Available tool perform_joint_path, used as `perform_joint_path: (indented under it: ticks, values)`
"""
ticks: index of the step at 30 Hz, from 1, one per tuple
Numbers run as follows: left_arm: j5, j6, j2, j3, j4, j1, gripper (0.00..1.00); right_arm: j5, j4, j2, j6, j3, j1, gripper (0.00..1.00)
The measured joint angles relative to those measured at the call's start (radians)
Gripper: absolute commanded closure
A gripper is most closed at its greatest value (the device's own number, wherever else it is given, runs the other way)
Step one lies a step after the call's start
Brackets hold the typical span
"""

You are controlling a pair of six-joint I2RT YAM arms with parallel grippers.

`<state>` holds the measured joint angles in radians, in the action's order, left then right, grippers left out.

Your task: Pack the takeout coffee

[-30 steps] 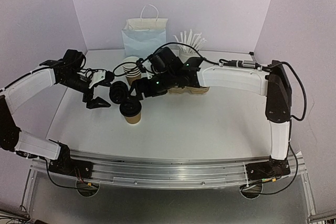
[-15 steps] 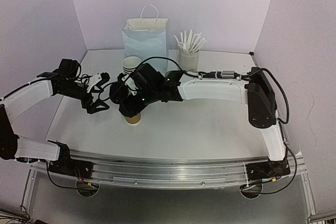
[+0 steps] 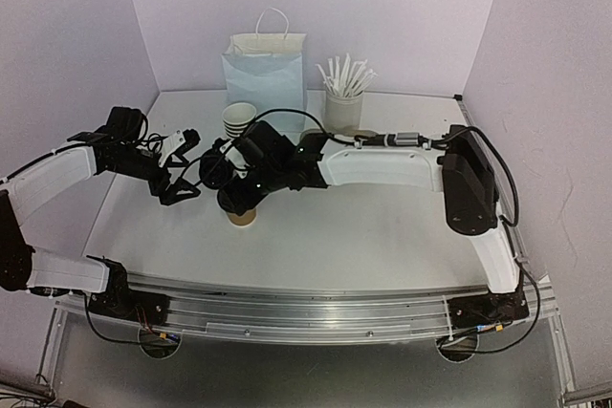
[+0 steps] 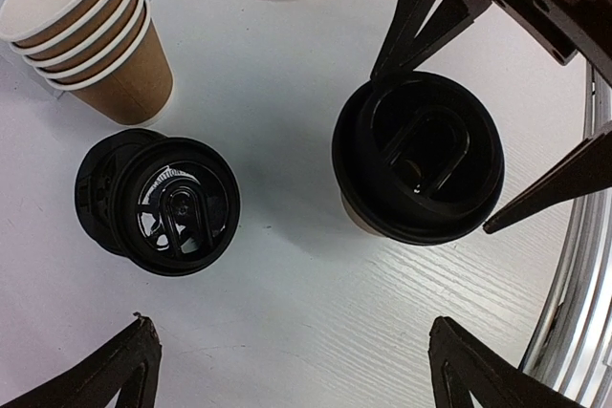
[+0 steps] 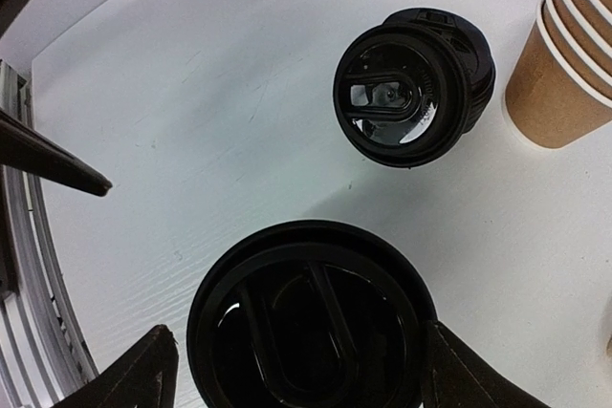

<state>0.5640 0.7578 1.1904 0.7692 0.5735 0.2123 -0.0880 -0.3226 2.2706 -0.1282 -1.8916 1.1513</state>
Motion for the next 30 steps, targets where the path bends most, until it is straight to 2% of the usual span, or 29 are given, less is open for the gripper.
perform_joint_path:
  ticks: [10, 14, 18, 30]
  values:
    - [0.0, -0.005, 0.0, 0.0, -0.002, 0.0, 0.03, -0.066, 0.0, 0.031, 0.034, -0.029, 0.011, 0.24]
    - [0.0, -0.006, 0.0, 0.0, -0.01, 0.0, 0.03, -0.101, 0.0, 0.036, 0.055, -0.031, 0.021, 0.36]
    - [0.0, -0.006, 0.0, 0.0, -0.018, 0.0, 0.03, -0.13, 0.0, 0.037, 0.071, -0.034, 0.031, 0.41]
    - [0.0, -0.008, 0.0, 0.0, -0.036, 0.0, 0.02, -0.206, -0.044, 0.016, 0.073, -0.035, 0.043, 0.43]
